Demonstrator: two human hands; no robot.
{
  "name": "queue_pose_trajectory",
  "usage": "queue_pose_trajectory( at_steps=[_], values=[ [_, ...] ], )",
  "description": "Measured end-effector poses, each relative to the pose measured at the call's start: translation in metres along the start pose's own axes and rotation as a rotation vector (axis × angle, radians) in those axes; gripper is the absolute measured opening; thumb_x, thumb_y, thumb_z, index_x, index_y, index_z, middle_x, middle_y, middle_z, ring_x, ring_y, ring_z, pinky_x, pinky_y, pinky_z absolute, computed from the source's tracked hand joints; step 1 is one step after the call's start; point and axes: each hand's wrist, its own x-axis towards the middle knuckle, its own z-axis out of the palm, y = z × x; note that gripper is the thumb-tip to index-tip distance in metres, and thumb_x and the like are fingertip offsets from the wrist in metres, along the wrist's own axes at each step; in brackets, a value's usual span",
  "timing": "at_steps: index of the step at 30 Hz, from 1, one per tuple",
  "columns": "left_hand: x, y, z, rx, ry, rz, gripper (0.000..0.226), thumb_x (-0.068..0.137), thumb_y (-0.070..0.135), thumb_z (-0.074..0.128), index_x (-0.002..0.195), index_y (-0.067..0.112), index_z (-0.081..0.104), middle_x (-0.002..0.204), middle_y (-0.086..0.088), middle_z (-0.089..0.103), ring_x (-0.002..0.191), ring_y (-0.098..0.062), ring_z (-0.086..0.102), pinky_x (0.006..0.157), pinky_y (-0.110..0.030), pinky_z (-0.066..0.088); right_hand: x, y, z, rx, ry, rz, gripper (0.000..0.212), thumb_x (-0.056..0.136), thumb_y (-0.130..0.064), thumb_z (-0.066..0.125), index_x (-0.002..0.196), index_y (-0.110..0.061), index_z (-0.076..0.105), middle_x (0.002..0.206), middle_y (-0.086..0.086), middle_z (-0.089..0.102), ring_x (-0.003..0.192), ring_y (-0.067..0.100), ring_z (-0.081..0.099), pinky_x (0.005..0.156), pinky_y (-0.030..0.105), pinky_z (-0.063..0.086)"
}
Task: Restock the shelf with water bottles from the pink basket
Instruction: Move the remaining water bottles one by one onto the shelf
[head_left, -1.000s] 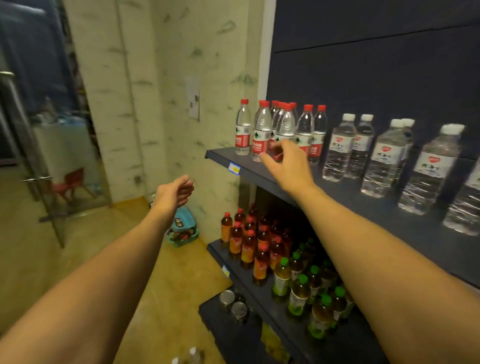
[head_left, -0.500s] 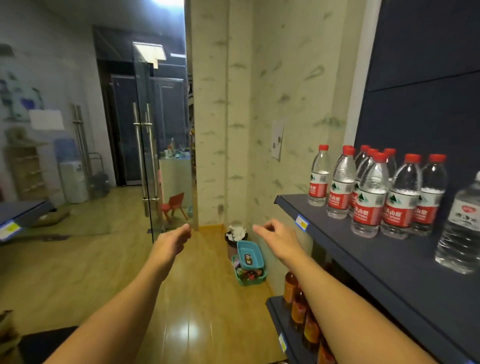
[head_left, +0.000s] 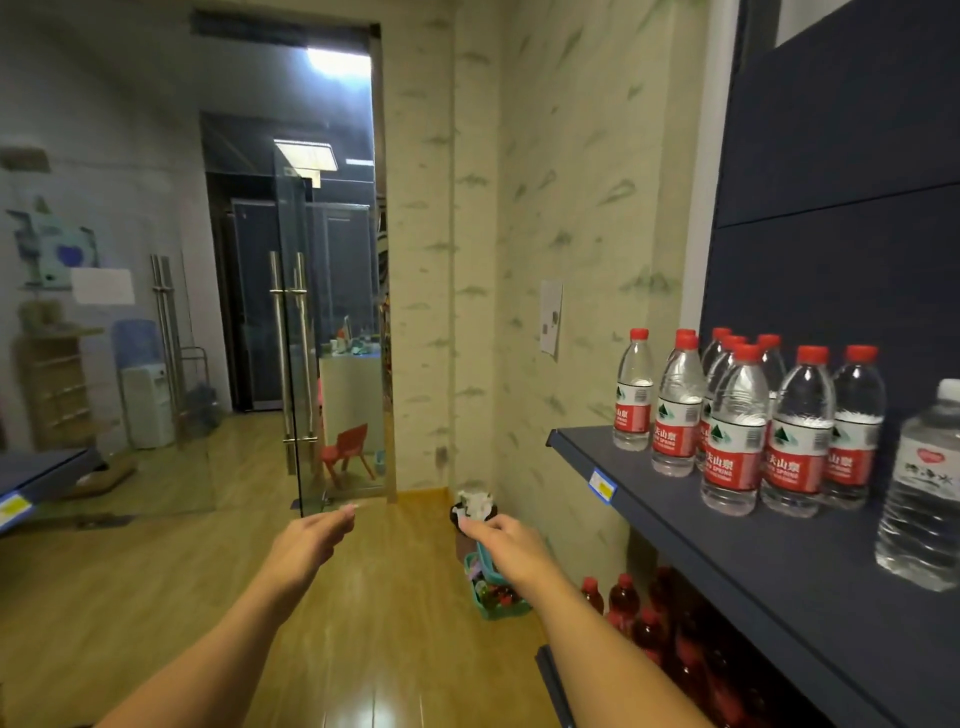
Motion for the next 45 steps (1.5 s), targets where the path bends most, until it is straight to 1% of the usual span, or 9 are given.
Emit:
queue_pose_trajectory(
  at_steps=[7, 16, 20, 26, 29, 31, 35, 39, 45],
  values=[
    [-0.015, -0.046, 0.015, 0.022, -0.065, -0.116, 0.053, 0.088, 0.049, 0.071, 0.124, 0.011, 0.071, 0.122, -0.006, 0.071, 0.123, -0.025, 0.062, 0.106, -0.037, 0.045, 0.010, 0.041, 0.027, -0.040, -0.064, 0.062, 0.074, 0.056, -0.086, 0.059, 0.095, -0.023, 0.067, 0.112, -0.001, 0.067, 0.101, 0.017, 0.061, 0.083, 0.034, 0.047],
    [-0.063, -0.171, 0.032, 0.116, -0.138, -0.386, 0.043, 0.098, 0.035, 0.067, 0.130, 0.006, 0.069, 0.122, -0.008, 0.070, 0.117, -0.023, 0.063, 0.107, -0.034, 0.046, -0.021, 0.165, 0.090, -0.050, -0.154, 0.320, 0.054, 0.081, -0.067, 0.067, 0.111, -0.022, 0.067, 0.124, -0.002, 0.066, 0.114, 0.020, 0.060, 0.087, 0.031, 0.042],
    [-0.105, -0.252, 0.037, 0.124, -0.159, -0.544, 0.035, 0.083, 0.056, 0.070, 0.105, 0.030, 0.078, 0.127, -0.005, 0.072, 0.124, -0.025, 0.063, 0.116, -0.045, 0.044, -0.047, 0.234, 0.128, -0.051, -0.226, 0.465, 0.030, 0.089, -0.054, 0.067, 0.096, -0.024, 0.064, 0.094, -0.010, 0.061, 0.102, 0.014, 0.053, 0.086, 0.028, 0.036],
    [-0.179, -0.397, 0.057, 0.141, -0.137, -0.796, 0.070, 0.065, 0.070, 0.067, 0.115, 0.023, 0.078, 0.127, -0.002, 0.073, 0.127, -0.024, 0.062, 0.117, -0.046, 0.043, -0.098, 0.353, 0.191, -0.011, -0.311, 0.683, 0.020, 0.089, -0.046, 0.071, 0.090, -0.026, 0.067, 0.109, 0.001, 0.070, 0.092, 0.012, 0.061, 0.084, 0.020, 0.048],
    [-0.221, -0.448, 0.067, 0.134, -0.138, -0.932, 0.056, 0.086, 0.057, 0.068, 0.124, 0.016, 0.075, 0.124, -0.007, 0.072, 0.125, -0.028, 0.062, 0.115, -0.045, 0.044, -0.124, 0.411, 0.223, -0.020, -0.383, 0.809, 0.050, 0.082, -0.056, 0.074, 0.118, -0.022, 0.069, 0.129, 0.001, 0.065, 0.108, 0.018, 0.061, 0.104, 0.037, 0.047],
    [-0.245, -0.483, 0.073, 0.134, -0.154, -0.983, 0.049, 0.097, 0.052, 0.062, 0.128, 0.016, 0.072, 0.122, -0.006, 0.070, 0.121, -0.028, 0.062, 0.113, -0.042, 0.043, -0.142, 0.444, 0.242, -0.020, -0.426, 0.865, 0.059, 0.083, -0.056, 0.072, 0.127, -0.018, 0.063, 0.123, -0.002, 0.061, 0.102, 0.013, 0.055, 0.099, 0.032, 0.043],
    [-0.288, -0.543, 0.083, 0.025, -0.144, -1.050, 0.046, 0.101, 0.054, 0.052, 0.124, 0.020, 0.071, 0.113, 0.009, 0.064, 0.112, -0.015, 0.058, 0.107, -0.034, 0.038, -0.169, 0.509, 0.288, 0.066, -0.436, 0.929, 0.069, 0.055, -0.079, 0.077, 0.096, -0.027, 0.062, 0.105, -0.009, 0.063, 0.084, 0.000, 0.056, 0.081, 0.025, 0.045],
    [-0.326, -0.608, 0.091, -0.011, -0.126, -1.117, 0.037, 0.102, 0.057, 0.046, 0.113, 0.032, 0.071, 0.132, 0.001, 0.067, 0.127, -0.019, 0.056, 0.116, -0.041, 0.034, -0.192, 0.573, 0.326, 0.068, -0.540, 0.950, 0.012, 0.094, -0.043, 0.063, 0.095, -0.035, 0.053, 0.096, -0.019, 0.053, 0.097, 0.009, 0.052, 0.098, 0.032, 0.040],
    [-0.368, -0.702, 0.108, -0.013, -0.088, -1.182, 0.057, 0.087, 0.076, 0.044, 0.118, 0.038, 0.073, 0.128, 0.008, 0.070, 0.125, -0.019, 0.058, 0.108, -0.039, 0.040, -0.221, 0.666, 0.384, 0.024, -0.600, 0.986, 0.033, 0.094, -0.050, 0.061, 0.119, -0.032, 0.051, 0.119, -0.010, 0.054, 0.113, 0.013, 0.051, 0.097, 0.033, 0.041]
  ],
)
